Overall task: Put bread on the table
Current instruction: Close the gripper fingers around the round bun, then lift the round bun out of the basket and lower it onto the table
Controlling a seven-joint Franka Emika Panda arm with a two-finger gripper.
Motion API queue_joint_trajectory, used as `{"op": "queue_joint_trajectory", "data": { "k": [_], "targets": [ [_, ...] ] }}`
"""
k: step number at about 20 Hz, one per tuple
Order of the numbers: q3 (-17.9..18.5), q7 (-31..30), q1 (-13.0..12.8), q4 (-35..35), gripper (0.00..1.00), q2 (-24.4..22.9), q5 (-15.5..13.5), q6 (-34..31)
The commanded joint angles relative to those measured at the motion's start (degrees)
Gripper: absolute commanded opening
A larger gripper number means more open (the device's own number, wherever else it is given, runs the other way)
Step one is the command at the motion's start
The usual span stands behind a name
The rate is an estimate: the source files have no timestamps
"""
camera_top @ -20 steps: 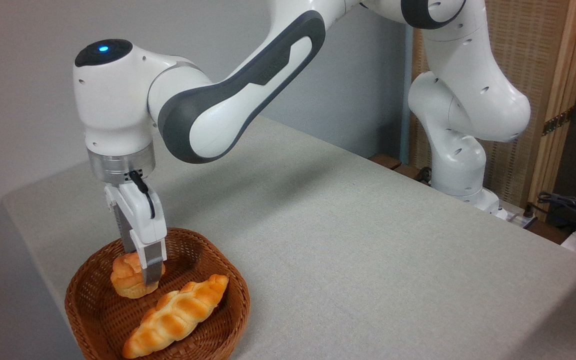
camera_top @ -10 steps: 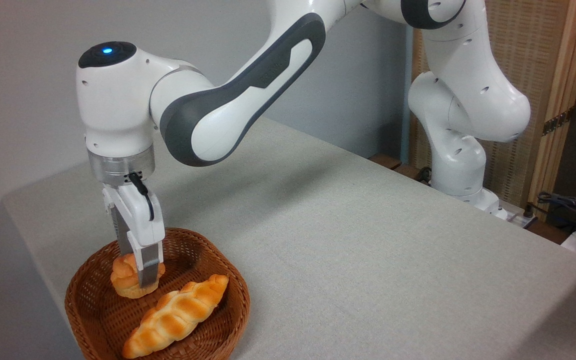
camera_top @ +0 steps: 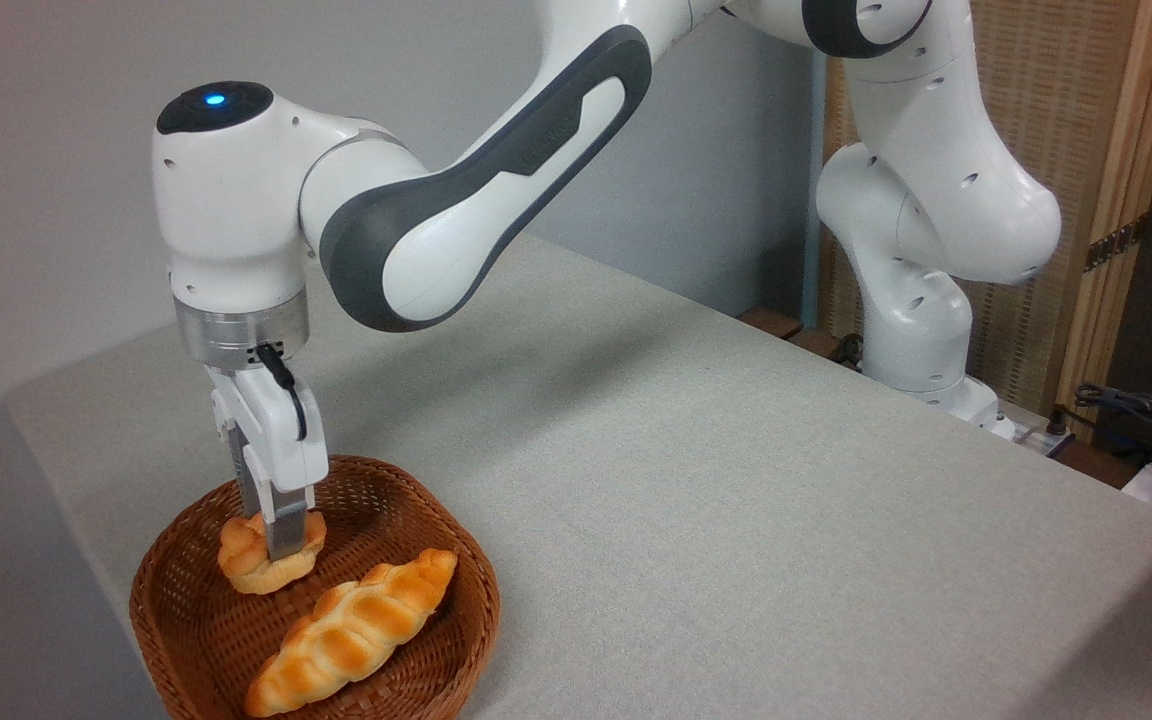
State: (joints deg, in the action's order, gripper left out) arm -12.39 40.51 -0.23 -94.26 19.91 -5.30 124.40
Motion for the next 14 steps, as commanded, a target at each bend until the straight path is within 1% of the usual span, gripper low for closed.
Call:
{"op": "queue_joint_trajectory", "data": {
  "k": [1,6,8,11,14],
  "targets": [
    [0.43,0.54,0.32,0.13,0.38,-2.15,-0.06,0.23],
    [0.61,0.62,0.40,0.13,0.39,-4.35,-0.42,-2.50],
    [0.79,0.71,0.40,0.13,0.39,-6.10,-0.50,-4.95],
    [2.72,1.24,0.41,-0.13,0.40,-10.31,-0.68,-11.09],
    [4.12,2.73,0.23,-1.10,0.40,-15.50,-0.68,-19.78]
  ]
}}
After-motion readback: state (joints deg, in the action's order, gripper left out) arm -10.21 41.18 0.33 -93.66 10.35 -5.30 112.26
